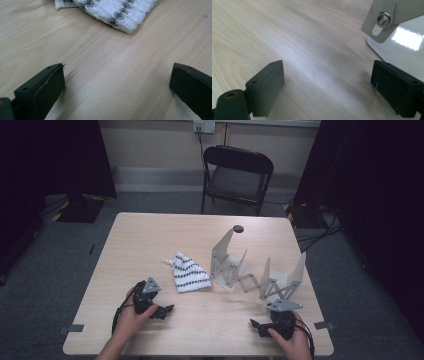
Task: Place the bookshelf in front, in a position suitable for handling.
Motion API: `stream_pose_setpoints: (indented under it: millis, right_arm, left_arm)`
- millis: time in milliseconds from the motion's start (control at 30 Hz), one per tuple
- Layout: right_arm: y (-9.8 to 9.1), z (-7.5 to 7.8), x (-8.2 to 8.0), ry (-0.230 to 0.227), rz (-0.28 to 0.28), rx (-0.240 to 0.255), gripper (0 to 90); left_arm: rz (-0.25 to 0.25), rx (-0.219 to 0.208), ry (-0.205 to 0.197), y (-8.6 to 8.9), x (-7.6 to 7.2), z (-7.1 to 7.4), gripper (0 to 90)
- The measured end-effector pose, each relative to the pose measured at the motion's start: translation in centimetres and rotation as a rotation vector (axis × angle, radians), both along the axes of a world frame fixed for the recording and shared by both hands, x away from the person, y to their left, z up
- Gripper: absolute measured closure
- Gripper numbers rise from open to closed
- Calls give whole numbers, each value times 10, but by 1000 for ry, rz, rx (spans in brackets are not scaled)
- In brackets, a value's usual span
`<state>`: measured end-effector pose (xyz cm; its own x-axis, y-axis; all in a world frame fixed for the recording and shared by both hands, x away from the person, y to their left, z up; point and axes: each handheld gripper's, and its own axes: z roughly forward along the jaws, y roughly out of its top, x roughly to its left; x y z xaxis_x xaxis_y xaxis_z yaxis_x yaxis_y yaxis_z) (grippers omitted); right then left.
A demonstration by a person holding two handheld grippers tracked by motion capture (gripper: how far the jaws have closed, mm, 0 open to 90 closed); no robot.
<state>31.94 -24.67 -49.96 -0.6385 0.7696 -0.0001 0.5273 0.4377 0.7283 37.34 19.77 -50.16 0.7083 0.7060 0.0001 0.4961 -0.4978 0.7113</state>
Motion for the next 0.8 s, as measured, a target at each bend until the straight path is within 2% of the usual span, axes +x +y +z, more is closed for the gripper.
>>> stream_pose_setpoints:
  millis: [67, 367, 433, 500, 533, 633, 767, 800]
  right_arm:
    - [0, 0, 0, 0, 0, 0, 110]
    - [0, 0, 0, 1, 0, 1, 111]
    - [0, 0, 0, 1, 0, 2, 111]
    - [0, 0, 0, 1, 0, 2, 111]
    - [0, 0, 0, 1, 0, 2, 111]
    - [0, 0, 0, 1, 1, 2, 111]
    - [0, 0, 0, 1, 1, 2, 111]
    - [0, 0, 0, 1, 1, 2, 111]
  left_arm:
    - [6, -9, -1, -1, 0, 0, 1]
    - [7, -4, -2, -6, -4, 1, 14]
    - [-22, 3, -3, -7, -4, 3, 72]
    - [-40, 1, -7, -10, -4, 8, 179]
    - [-39, -25, -3, -13, -4, 10, 179]
    - [-58, -50, -8, -19, 1, 18, 182]
    - [-51, -81, -3, -25, 7, 24, 235]
    - [-54, -106, 6, -34, 14, 25, 268]
